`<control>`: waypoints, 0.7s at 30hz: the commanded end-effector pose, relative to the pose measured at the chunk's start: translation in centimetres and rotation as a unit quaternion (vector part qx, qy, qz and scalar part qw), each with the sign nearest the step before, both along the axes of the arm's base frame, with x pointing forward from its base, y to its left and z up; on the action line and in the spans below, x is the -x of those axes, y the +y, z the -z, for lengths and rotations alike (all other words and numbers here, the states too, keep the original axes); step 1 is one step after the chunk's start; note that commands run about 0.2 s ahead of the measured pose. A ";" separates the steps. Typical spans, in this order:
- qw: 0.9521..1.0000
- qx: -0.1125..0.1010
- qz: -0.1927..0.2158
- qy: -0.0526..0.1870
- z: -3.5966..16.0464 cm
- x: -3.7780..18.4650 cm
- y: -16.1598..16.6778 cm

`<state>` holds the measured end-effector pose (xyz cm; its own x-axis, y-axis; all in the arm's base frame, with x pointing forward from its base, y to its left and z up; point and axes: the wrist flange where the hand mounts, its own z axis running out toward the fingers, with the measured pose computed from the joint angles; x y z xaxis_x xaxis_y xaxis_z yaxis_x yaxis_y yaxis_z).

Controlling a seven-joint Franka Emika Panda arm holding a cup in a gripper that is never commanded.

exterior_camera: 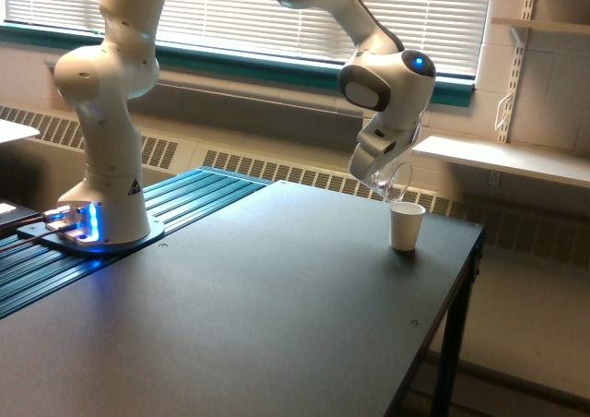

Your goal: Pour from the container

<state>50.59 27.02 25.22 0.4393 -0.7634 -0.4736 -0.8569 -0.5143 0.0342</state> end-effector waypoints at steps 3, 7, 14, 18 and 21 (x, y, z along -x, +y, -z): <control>1.000 0.000 0.002 0.012 0.1 0.1 0.6; 1.000 -0.001 0.010 0.023 0.4 0.2 0.5; 1.000 -0.004 0.007 0.018 0.1 -0.1 0.6; 1.000 -0.001 0.011 0.027 0.4 0.0 0.4; 0.999 -0.001 0.022 0.037 0.9 0.4 -0.1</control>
<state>50.40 27.37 24.69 0.4094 -0.7650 -0.4971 -0.8605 -0.5048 0.0681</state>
